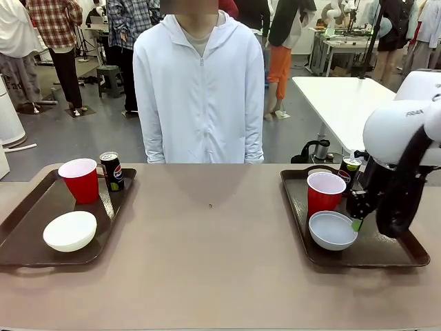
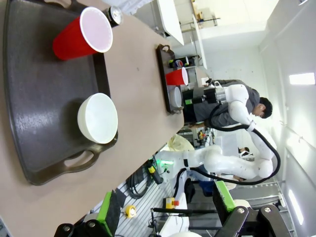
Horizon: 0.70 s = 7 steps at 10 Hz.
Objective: Prepare tableware on both trays.
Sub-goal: Pick up a Picnic Bowl from the table and place it on a Handle tray.
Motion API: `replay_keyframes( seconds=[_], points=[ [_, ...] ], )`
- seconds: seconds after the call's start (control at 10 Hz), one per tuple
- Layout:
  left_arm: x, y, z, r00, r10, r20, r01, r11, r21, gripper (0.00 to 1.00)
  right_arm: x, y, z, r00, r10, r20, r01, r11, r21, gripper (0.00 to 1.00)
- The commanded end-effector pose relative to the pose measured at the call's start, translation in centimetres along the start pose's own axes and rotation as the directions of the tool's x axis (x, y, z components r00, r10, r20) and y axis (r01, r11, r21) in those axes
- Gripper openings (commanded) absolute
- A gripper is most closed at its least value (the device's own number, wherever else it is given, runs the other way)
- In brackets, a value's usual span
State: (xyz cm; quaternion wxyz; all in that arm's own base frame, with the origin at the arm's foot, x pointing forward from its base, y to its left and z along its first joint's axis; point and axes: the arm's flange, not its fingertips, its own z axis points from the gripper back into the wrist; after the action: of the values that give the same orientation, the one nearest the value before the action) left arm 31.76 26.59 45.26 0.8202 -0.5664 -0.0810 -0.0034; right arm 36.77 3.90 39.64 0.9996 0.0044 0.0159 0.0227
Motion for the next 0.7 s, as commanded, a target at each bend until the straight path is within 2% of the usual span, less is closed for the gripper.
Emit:
replay_keyframes(
  seconds=[0.0,0.3,0.6],
  points=[
    [-0.2,-0.1,0.1,1.000,-0.008,0.008,0.008,1.000,-0.007,1.00,-3.7,0.5,1.9,1.000,0.018,0.011,-0.017,0.998,-0.053,0.69],
    [-0.2,-0.1,0.1,1.000,-0.008,0.008,0.008,1.000,-0.007,1.00,-8.5,1.4,4.9,0.997,0.018,0.069,-0.014,0.998,-0.066,0.99],
    [-0.2,-0.1,0.1,1.000,-0.008,0.008,0.008,1.000,-0.007,1.00,-10.1,1.0,6.9,0.996,-0.009,0.085,0.012,0.999,-0.041,1.00]
  ],
)
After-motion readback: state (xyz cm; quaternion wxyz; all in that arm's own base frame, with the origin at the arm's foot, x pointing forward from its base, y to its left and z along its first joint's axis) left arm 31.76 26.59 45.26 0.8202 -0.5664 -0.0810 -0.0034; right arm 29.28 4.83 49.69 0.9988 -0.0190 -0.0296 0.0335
